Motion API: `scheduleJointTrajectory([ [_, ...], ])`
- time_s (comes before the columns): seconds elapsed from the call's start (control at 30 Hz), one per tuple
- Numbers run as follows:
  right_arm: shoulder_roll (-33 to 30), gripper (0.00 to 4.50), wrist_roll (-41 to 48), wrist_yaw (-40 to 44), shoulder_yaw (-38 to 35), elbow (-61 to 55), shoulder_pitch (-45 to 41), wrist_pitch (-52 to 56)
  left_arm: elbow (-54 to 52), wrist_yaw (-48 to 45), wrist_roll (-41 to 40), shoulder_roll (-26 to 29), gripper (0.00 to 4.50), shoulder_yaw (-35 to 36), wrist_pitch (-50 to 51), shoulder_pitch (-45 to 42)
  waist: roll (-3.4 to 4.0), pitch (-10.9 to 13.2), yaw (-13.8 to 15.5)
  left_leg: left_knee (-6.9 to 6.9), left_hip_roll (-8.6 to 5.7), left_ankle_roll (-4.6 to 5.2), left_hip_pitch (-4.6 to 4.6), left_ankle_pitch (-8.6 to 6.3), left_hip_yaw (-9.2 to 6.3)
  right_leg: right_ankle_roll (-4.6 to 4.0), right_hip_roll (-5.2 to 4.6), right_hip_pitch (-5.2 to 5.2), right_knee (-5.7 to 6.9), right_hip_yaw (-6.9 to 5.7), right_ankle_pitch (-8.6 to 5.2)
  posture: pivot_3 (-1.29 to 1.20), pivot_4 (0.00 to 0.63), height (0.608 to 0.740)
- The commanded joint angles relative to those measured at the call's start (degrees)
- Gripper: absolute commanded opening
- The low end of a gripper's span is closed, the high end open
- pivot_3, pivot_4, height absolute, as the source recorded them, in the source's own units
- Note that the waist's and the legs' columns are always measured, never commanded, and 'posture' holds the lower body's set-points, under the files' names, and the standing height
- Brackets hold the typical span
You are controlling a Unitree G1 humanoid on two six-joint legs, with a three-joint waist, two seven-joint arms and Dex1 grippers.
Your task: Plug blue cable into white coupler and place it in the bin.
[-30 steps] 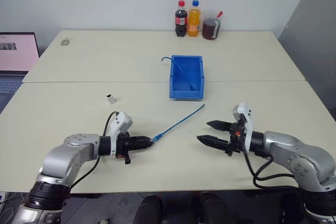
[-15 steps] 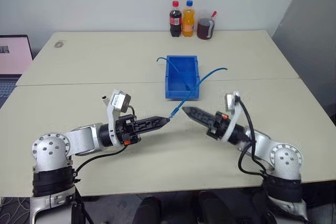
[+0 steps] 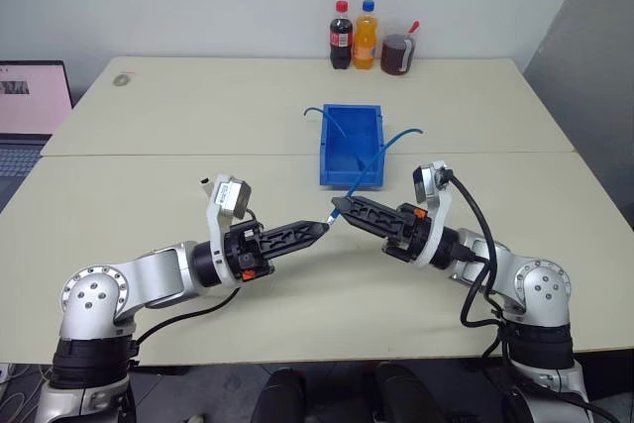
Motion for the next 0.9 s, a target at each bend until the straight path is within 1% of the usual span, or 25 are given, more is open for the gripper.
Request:
scheduleJointTrajectory([
  [0.03, -0.9, 4.07, 2.5, 1.0, 0.6, -1.4, -0.6, -1.4, -2.2, -1.3, -1.4, 1.3, 0.25, -0.3, -1.5, 0.1, 0.0, 0.0, 0.0, 0.0, 0.02, 0.0, 0.0, 0.0, -0.01, 0.0, 0.03, -0.01, 0.0, 0.0, 0.0, 0.0, 0.15, 0.74],
  [0.1, -1.6, 3.55, 2.8, 1.6, 0.9, -1.3, -0.6, -1.4, -2.2, -1.6, -1.4, 1.6, 0.25, -0.6, -1.8, 0.2, 0.0, 0.0, 0.0, -0.01, 0.02, 0.0, -0.01, 0.0, 0.0, -0.01, 0.04, -0.02, 0.0, 0.01, 0.0, 0.0, 0.15, 0.74],
  [0.2, -2.2, 2.96, 3.5, 2.1, 1.3, -1.3, -0.4, -1.6, -2.3, -1.9, -1.4, 2.2, 0.25, -1.1, -2.1, 0.1, 0.0, 0.0, 0.0, 0.0, 0.0, 0.0, -0.04, 0.0, 0.03, -0.01, 0.03, -0.03, -0.02, 0.04, 0.0, 0.0, 0.15, 0.74],
  [0.3, -3.1, 2.12, 4.1, 2.7, 1.9, -1.7, 0.0, -1.5, -2.4, -2.1, -1.4, 2.5, 0.25, -1.4, -2.4, 0.3, 0.0, 0.0, 0.0, 0.0, 0.0, 0.0, -0.1, 0.0, 0.04, -0.01, 0.03, -0.12, -0.02, 0.04, 0.0, 0.0, 0.15, 0.74],
  [0.4, -4.0, 1.49, 4.3, 3.5, 2.5, -2.1, 0.4, -1.2, -2.6, -2.3, -1.4, 2.9, 0.25, -1.7, -2.6, 0.4, 0.0, 0.0, 0.0, 0.0, 0.0, 0.0, -0.17, 0.0, 0.04, -0.01, 0.03, -0.18, -0.01, 0.04, 0.0, 0.0, 0.15, 0.74],
  [0.47, -4.4, 0.98, 4.4, 3.9, 2.8, -2.1, 0.5, -1.3, -2.7, -2.4, -1.4, 3.0, 0.25, -1.9, -2.8, 0.4, 0.0, 0.0, 0.0, 0.0, 0.0, 0.0, -0.21, 0.0, 0.04, 0.0, 0.03, -0.21, -0.02, 0.04, 0.0, 0.0, 0.15, 0.74],
  [0.6, -4.8, 0.19, 4.2, 4.3, 3.2, -1.9, 0.3, -1.8, -3.7, -2.8, -1.2, 3.7, 0.25, -2.3, -3.1, 0.8, 0.0, 0.0, 0.0, 0.0, 0.01, 0.0, -0.27, 0.0, 0.04, 0.0, 0.03, -0.27, -0.01, 0.04, 0.0, 0.0, 0.15, 0.74],
  [0.7, -5.1, 0.15, 3.9, 4.8, 3.4, -1.9, 0.1, -1.9, -4.8, -3.8, 0.2, 3.8, 0.25, -2.1, -3.4, 1.4, 0.0, 0.0, 0.0, -0.01, 0.0, 0.0, -0.28, 0.0, 0.05, -0.01, 0.03, -0.29, -0.01, 0.05, 0.0, 0.0, 0.15, 0.74],
  [0.73, -5.3, 0.14, 3.7, 4.9, 3.6, -2.0, 0.1, -1.9, -5.1, -4.2, 0.8, 3.9, 0.95, -1.9, -3.6, 1.7, 0.0, 0.0, 0.0, -0.01, 0.01, 0.0, -0.29, 0.0, 0.05, 0.0, 0.03, -0.31, -0.01, 0.05, 0.0, 0.0, 0.15, 0.74],
  [0.77, -5.5, 0.14, 3.5, 4.9, 3.7, -2.0, 0.0, -2.0, -5.4, -4.9, 1.6, 4.1, 1.04, -1.7, -3.7, 2.0, 0.0, 0.0, 0.0, -0.01, 0.0, 0.0, -0.3, 0.0, 0.06, 0.0, 0.03, -0.32, -0.01, 0.06, 0.0, 0.0, 0.15, 0.74],
  [0.83, -5.8, 0.14, 3.5, 4.9, 3.8, -2.1, 0.1, -2.2, -5.6, -5.7, 1.9, 4.5, 1.52, -1.6, -3.6, 2.5, 0.0, 0.0, 0.0, 0.0, 0.0, 0.0, -0.37, 0.0, 0.06, 0.0, 0.03, -0.4, -0.01, 0.06, 0.0, 0.0, 0.15, 0.74],
  [0.87, -5.9, 0.14, 3.5, 4.9, 3.8, -2.1, 0.1, -2.3, -5.7, -6.3, 2.1, 4.8, 1.66, -1.4, -3.6, 2.8, 0.0, 0.0, 0.0, 0.0, 0.0, 0.0, -0.38, 0.0, 0.08, 0.0, 0.03, -0.43, 0.0, 0.07, 0.0, 0.0, 0.15, 0.74],
  [0.9, -6.1, 0.14, 3.4, 4.9, 3.8, -2.0, 0.0, -2.4, -5.8, -7.0, 2.4, 5.3, 1.89, -1.1, -3.3, 3.0, 0.0, 0.0, 0.0, 0.0, 0.0, 0.0, -0.4, 0.0, 0.08, 0.0, 0.03, -0.45, 0.01, 0.07, 0.0, 0.0, 0.15, 0.74],
])
